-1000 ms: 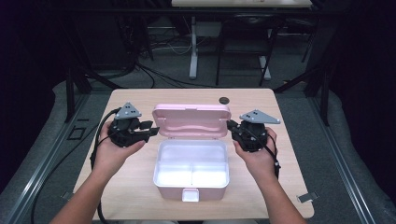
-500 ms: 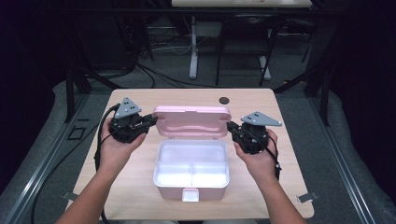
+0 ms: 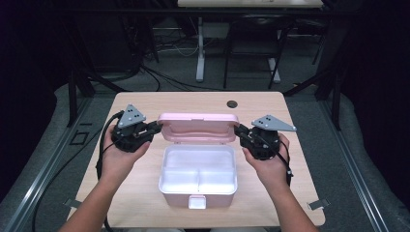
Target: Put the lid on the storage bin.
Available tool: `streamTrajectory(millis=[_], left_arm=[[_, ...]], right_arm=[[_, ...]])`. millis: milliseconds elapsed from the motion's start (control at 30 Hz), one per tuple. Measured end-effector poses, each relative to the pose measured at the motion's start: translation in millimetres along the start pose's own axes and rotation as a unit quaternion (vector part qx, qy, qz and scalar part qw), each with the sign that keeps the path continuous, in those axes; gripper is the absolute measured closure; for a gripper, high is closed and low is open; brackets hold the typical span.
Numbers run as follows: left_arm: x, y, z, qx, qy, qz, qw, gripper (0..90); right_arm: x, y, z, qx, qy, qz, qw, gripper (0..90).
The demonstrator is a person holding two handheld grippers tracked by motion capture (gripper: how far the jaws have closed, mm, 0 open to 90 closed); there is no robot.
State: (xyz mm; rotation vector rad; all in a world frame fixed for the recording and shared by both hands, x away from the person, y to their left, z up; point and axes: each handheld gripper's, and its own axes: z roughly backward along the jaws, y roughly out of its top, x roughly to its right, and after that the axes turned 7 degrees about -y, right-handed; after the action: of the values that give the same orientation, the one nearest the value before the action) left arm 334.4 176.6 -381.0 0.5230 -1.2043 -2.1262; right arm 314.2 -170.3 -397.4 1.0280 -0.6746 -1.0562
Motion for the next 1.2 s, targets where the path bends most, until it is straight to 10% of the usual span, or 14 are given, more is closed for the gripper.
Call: streamTrajectory(millis=[1200], left_arm=[[12.6, -19.1, 18.2, 0.009, -0.035, -0.003, 0.9993, 80.0]], right_arm=[[-4.1, -10.8, 19.9, -0.007, 0.027, 0.006, 0.9996, 79.5]])
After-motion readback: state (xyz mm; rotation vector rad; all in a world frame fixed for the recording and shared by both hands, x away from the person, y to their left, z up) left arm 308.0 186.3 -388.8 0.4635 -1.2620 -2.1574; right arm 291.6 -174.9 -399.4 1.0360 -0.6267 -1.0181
